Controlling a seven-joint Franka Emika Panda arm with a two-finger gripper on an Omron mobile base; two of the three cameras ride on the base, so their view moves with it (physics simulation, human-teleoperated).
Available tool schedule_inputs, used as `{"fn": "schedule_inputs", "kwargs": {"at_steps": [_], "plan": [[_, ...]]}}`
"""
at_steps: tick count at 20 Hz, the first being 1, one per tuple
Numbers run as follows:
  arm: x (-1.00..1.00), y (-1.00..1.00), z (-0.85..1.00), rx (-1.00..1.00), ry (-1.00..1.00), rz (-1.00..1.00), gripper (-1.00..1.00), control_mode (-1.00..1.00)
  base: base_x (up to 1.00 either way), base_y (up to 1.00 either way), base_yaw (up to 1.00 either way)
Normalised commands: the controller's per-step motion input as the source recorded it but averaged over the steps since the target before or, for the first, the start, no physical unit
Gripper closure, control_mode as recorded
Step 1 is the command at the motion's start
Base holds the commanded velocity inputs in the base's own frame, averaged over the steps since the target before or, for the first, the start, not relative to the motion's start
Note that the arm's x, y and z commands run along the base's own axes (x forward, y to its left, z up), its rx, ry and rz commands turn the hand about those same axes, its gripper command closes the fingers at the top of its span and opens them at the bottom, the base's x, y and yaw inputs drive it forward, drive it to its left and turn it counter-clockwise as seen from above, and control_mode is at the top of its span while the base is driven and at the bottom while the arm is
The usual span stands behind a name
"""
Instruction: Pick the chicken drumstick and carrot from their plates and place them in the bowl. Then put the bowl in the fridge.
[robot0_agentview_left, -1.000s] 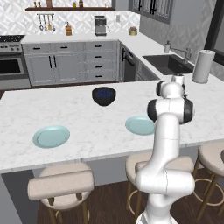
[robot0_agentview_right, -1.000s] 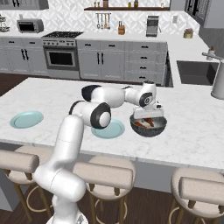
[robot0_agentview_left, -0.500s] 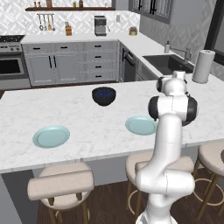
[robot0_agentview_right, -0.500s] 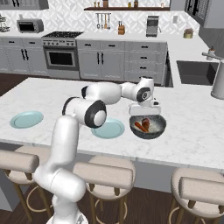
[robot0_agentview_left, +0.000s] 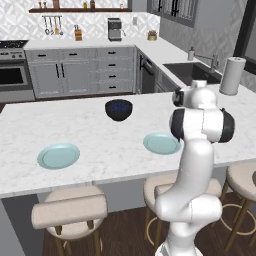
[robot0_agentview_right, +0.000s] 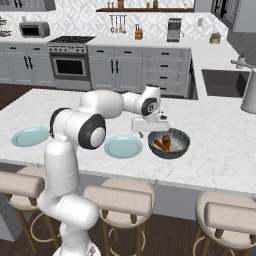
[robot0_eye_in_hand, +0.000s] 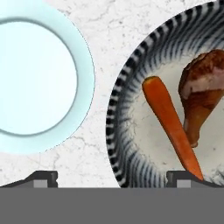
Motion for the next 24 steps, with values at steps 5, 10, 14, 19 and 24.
{"fn": "schedule_inputs", "kwargs": {"at_steps": [5,10,14,19,24], "plan": [[0.00,-0.02,-0.01,-0.04,0.00,0.00,-1.00,-1.00,0.00,0.00,0.00],[0.01,0.00,-0.16,-0.07,0.00,0.00,-1.00,-1.00,0.00,0.00,0.00],[0.17,-0.01,-0.14,-0.05,0.00,0.00,-1.00,-1.00,0.00,0.00,0.00],[0.04,-0.14,-0.16,-0.02,0.00,0.00,-1.00,-1.00,0.00,0.00,0.00],[0.00,-0.18,-0.33,0.00,0.00,0.00,-1.00,-1.00,0.00,0.00,0.00]]}}
